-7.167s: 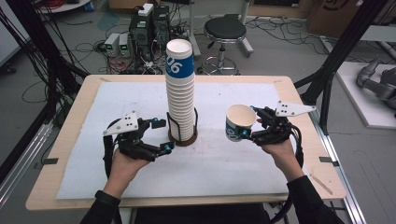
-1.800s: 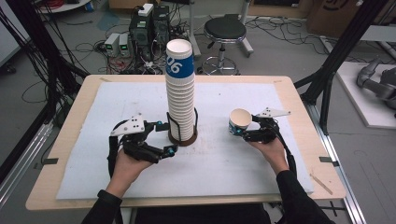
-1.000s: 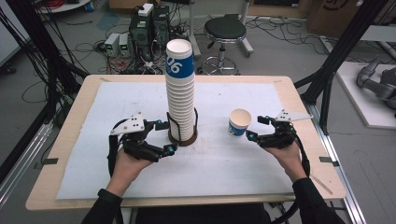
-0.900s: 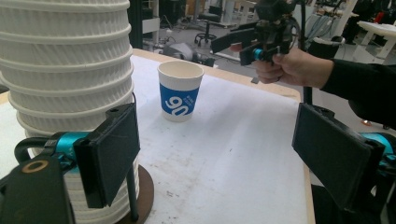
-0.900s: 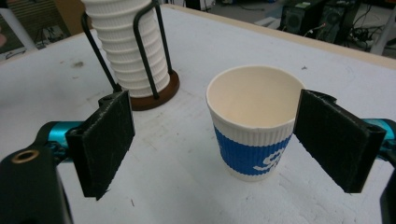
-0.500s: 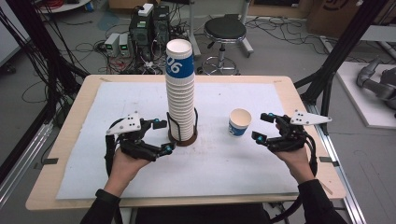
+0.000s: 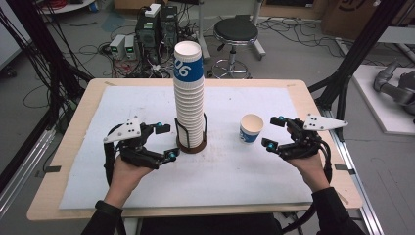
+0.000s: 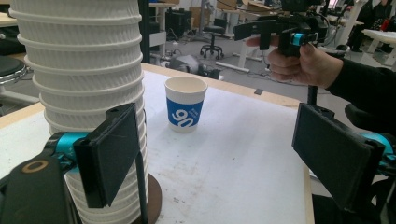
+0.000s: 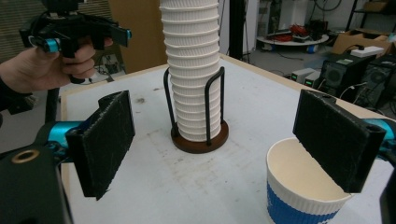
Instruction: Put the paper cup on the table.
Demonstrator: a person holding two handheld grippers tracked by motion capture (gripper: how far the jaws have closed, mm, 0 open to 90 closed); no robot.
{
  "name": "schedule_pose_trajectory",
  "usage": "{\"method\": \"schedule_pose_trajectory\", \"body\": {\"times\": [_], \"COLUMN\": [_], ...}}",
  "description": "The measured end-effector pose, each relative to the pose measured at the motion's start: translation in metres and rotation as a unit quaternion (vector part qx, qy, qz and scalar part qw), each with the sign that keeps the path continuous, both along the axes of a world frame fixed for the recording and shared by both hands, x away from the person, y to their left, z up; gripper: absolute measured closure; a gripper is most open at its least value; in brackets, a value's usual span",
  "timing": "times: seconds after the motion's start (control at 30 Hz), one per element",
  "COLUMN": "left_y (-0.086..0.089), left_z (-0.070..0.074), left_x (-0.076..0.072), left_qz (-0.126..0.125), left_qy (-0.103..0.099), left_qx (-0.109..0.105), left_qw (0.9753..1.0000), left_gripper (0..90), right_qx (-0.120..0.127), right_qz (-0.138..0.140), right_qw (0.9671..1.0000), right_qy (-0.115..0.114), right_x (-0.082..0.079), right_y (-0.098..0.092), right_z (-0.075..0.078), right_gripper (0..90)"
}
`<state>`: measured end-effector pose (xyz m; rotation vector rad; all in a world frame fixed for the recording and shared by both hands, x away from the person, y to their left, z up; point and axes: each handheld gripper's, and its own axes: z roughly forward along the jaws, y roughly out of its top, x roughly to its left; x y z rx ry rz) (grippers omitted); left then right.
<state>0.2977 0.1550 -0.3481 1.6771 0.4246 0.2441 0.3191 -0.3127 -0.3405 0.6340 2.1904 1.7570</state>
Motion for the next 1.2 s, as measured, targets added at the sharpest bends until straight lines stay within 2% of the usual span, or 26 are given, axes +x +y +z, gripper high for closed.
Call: {"method": "schedule_pose_trajectory", "body": {"times": [0.2,0.53,0.93,1.2], "left_y": [0.002,0.003,0.005,0.005], "left_z": [0.002,0.006,0.007,0.007], "left_x": [-0.001,-0.002,0.001,0.001], "left_qz": [0.003,0.006,0.007,0.009], "left_qy": [-0.006,-0.012,-0.012,-0.012], "left_qx": [-0.001,-0.004,-0.007,-0.008], "left_qw": [1.0,0.9999,0.9999,0.9999], "left_gripper": [14.9,14.9,14.9,14.9], "right_qx": [0.001,-0.001,0.001,0.001], "right_qz": [-0.006,-0.005,-0.012,-0.014], "right_qw": [1.0,1.0,0.9999,0.9999], "right_qy": [0.004,-0.002,-0.009,-0.004], "right_x": [0.002,0.0,-0.003,-0.003], "right_y": [-0.004,-0.006,-0.01,-0.012], "right_z": [-0.001,0.001,0.002,0.002], "right_gripper": [12.6,12.6,12.6,12.6]}}
